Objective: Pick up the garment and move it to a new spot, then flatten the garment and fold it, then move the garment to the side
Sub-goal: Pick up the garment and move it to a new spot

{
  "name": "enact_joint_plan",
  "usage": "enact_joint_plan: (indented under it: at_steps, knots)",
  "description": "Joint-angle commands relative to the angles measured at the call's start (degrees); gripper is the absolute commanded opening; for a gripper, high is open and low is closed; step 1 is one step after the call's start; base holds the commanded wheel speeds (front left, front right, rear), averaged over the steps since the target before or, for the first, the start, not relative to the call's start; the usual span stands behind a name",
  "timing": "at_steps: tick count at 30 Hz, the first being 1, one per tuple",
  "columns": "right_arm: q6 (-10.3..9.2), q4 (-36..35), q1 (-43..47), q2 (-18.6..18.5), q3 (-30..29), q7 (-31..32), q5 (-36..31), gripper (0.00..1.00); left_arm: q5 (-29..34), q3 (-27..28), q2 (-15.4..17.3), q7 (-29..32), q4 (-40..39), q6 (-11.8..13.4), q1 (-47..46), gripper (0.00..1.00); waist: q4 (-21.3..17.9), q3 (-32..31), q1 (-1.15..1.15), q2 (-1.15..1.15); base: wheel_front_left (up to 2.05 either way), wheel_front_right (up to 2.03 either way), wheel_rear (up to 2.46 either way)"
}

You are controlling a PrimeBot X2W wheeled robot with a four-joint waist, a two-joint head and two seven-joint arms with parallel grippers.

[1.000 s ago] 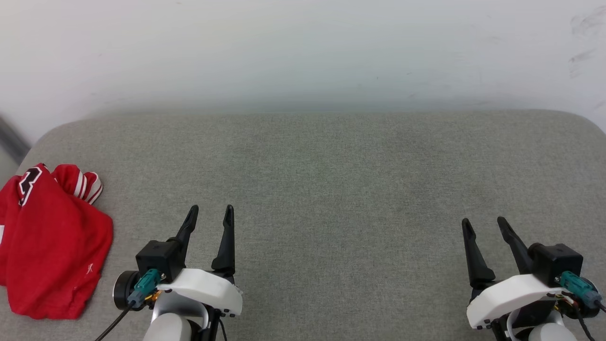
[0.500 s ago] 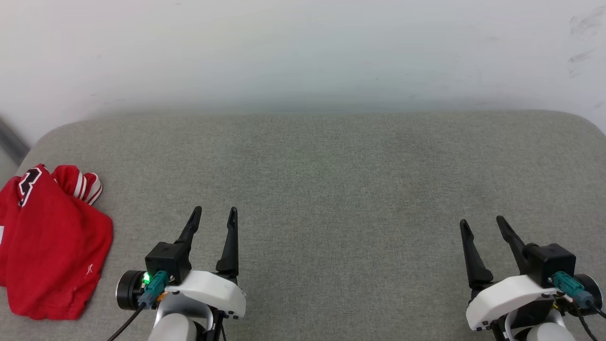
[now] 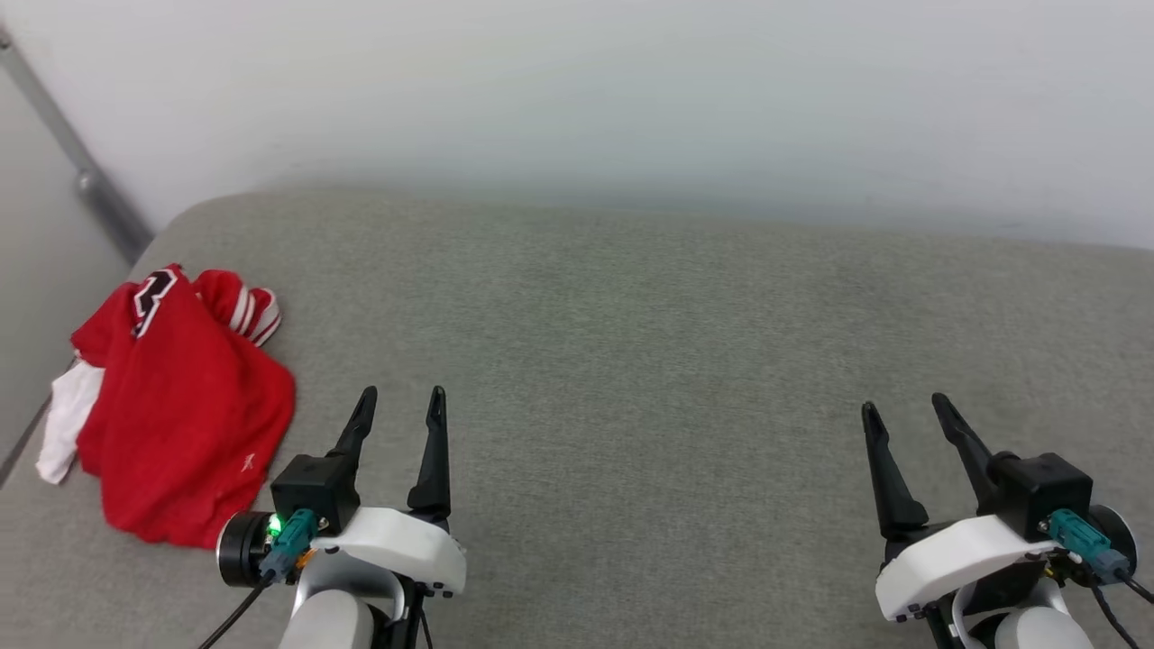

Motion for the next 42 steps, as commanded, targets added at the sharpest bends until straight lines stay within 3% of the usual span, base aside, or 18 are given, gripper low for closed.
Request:
enact_joint_plan:
  at_steps: [1, 14, 21, 28, 35, 42]
  knots:
    - [-0.04, -0.69, 0.36, 0.17, 0.18, 0.12, 0.20, 1.00, 0.53, -0.03, 0.01, -0.15, -0.11, 0.26, -0.42, 1.00, 3.61, 0.11, 0.00, 0.00, 0.00, 0.00, 0.00]
    - [-0.04, -2.13, -1.28, 0.14, 3.44, 1.34, -1.19, 1.00, 2.01, 2.34, 1.05, -0.15, -0.76, 0.59, 0.19, 1.00, 17.28, 0.63, 0.00, 0.00, 0.00, 0.00, 0.00]
    - [-0.04, -2.40, -2.14, 0.13, 5.42, 1.59, -1.20, 1.00, 1.54, 3.89, 1.16, -0.15, -1.33, 0.47, 0.45, 1.00, 20.99, 1.31, 0.00, 0.00, 0.00, 0.00, 0.00]
    - [-0.04, -2.05, -3.21, 0.13, 5.98, 2.04, -1.72, 1.00, 1.71, 4.59, 1.01, -0.15, -1.48, 0.75, -0.02, 1.00, 21.25, 2.00, 0.00, 0.00, 0.00, 0.00, 0.00]
    - [-0.04, -2.62, -5.14, 0.12, 6.91, 2.89, -2.35, 1.00, 1.70, 5.18, 1.79, 0.06, -0.57, 0.23, -3.71, 1.00, 18.96, 4.49, 0.00, 0.00, 0.00, 0.00, 0.00]
    - [-0.04, -4.43, -8.14, 0.10, 7.44, 4.71, -3.69, 1.00, -1.54, 8.03, 5.46, 7.55, 1.38, -0.69, -15.71, 1.00, 14.62, 10.44, 0.00, 0.00, 0.00, 0.00, 0.00]
